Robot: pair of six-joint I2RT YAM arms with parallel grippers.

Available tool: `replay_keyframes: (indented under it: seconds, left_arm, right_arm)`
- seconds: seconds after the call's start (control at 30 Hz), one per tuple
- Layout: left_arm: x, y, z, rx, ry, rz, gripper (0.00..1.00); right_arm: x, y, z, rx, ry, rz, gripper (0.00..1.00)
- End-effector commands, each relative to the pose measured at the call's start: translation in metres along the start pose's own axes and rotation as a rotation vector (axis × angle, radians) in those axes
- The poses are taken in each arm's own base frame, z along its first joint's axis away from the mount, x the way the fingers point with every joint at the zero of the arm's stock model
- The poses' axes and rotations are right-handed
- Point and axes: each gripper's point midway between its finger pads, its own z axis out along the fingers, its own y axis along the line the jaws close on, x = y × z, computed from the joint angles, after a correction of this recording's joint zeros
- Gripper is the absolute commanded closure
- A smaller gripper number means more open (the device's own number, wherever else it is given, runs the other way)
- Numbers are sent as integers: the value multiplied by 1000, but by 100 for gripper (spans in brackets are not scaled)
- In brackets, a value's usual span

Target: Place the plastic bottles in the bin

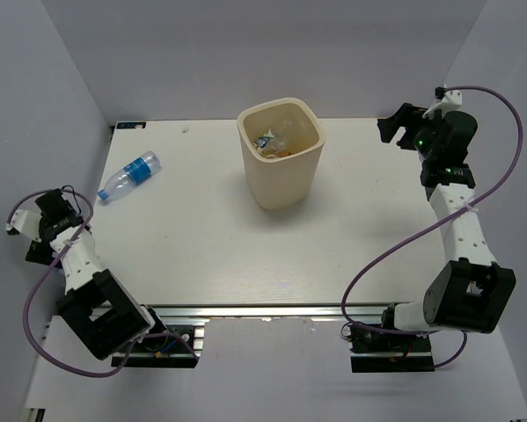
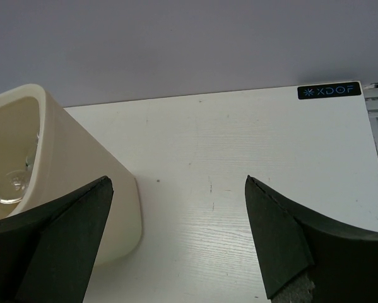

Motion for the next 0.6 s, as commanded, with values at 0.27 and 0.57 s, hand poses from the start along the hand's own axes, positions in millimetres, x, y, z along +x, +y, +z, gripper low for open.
replay_keyframes:
  seconds: [0.27, 0.57]
  left_arm:
    - [-13, -19, 32, 155, -45, 264, 2]
    - [-2, 5, 57, 34, 39, 541, 2]
  right_arm:
    - [-50, 5, 11, -12, -126, 22, 11]
    - [-52, -2, 14, -2, -188, 97, 11]
